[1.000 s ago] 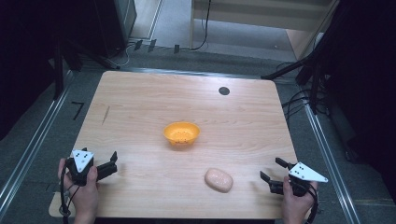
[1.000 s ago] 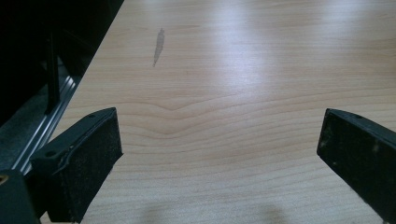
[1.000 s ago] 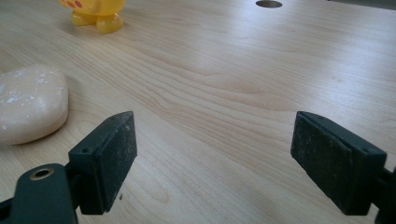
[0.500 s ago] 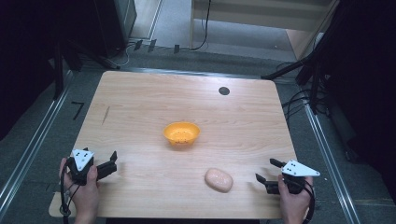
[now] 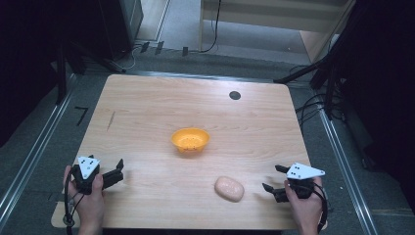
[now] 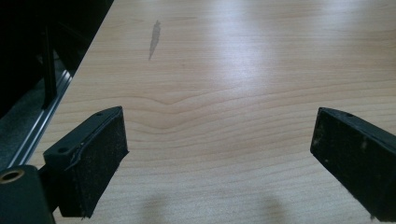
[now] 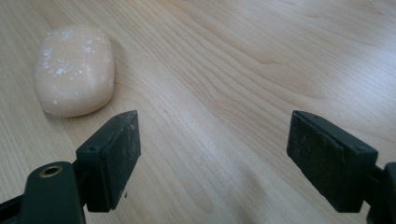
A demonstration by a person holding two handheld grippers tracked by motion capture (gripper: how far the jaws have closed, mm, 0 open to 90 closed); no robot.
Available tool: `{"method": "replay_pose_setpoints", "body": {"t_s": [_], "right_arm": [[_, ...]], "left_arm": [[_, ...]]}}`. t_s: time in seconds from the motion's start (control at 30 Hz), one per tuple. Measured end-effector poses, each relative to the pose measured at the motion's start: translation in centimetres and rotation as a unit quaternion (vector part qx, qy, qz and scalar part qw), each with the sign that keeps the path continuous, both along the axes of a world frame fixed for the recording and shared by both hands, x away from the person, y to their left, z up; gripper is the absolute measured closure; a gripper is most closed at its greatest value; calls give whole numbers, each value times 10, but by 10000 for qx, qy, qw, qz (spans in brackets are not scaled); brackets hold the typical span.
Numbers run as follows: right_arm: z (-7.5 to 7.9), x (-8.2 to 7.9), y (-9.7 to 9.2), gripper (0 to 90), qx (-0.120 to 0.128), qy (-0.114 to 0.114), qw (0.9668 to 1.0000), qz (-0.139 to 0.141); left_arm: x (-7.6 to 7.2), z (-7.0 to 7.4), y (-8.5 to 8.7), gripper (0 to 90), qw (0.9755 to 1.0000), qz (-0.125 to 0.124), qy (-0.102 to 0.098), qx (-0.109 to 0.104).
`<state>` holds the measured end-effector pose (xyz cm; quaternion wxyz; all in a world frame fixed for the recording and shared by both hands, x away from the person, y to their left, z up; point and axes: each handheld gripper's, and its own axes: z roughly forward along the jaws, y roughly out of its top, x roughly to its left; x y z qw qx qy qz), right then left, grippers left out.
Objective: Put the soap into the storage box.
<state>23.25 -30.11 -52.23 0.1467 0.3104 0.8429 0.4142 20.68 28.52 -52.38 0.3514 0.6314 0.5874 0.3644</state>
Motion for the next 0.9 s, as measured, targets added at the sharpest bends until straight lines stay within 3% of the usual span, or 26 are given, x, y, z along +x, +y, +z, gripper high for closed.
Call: {"method": "replay_pose_setpoints", "body": {"t_s": [0.37, 0.9], "right_arm": [[11, 8, 21, 196, -533, 265, 9971, 474], [16, 11, 37, 204, -715, 430, 9941, 687]], "left_arm": [[0, 0, 0, 43, 10000, 11, -3, -10], [0, 0, 0, 46, 10000, 9, 20, -4]]}}
